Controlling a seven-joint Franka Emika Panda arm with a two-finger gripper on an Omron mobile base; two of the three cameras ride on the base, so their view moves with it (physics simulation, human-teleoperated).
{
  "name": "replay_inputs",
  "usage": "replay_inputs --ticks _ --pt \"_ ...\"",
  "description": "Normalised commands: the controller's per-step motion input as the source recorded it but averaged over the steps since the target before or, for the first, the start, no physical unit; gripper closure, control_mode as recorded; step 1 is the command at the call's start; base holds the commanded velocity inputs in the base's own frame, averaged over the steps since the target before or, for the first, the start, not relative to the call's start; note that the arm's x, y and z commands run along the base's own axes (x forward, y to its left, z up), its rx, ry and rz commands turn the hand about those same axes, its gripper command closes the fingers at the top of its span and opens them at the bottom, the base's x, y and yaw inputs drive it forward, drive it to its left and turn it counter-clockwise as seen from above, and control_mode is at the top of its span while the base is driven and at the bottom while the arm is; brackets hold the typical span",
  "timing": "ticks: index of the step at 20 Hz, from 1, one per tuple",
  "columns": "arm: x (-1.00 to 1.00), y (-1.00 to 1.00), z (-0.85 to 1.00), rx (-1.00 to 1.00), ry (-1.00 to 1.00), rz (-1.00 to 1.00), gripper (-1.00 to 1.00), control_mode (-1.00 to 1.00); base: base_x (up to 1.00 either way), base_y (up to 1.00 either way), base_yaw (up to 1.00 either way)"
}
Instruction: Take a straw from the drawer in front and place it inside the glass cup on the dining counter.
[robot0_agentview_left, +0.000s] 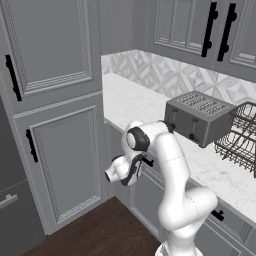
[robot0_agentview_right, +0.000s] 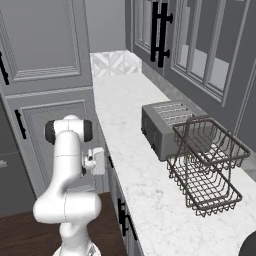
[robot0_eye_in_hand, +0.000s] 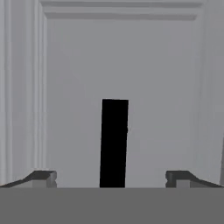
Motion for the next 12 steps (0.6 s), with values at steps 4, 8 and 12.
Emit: replay_inputs --ticks 4,8,12 --pt "0.51 -0.01 -0.32 0.07 0.07 0.1 -1.0 -1.0 0.0 0.0 0.0" --pt "0.45 -0.09 -0.34 0.05 0.07 0.07 -1.0 -1.0 0.0 0.0 0.0" --pt "0.06 -0.16 -0.19 0.01 0.01 0.02 -1.0 -1.0 0.0 0.0 0.0"
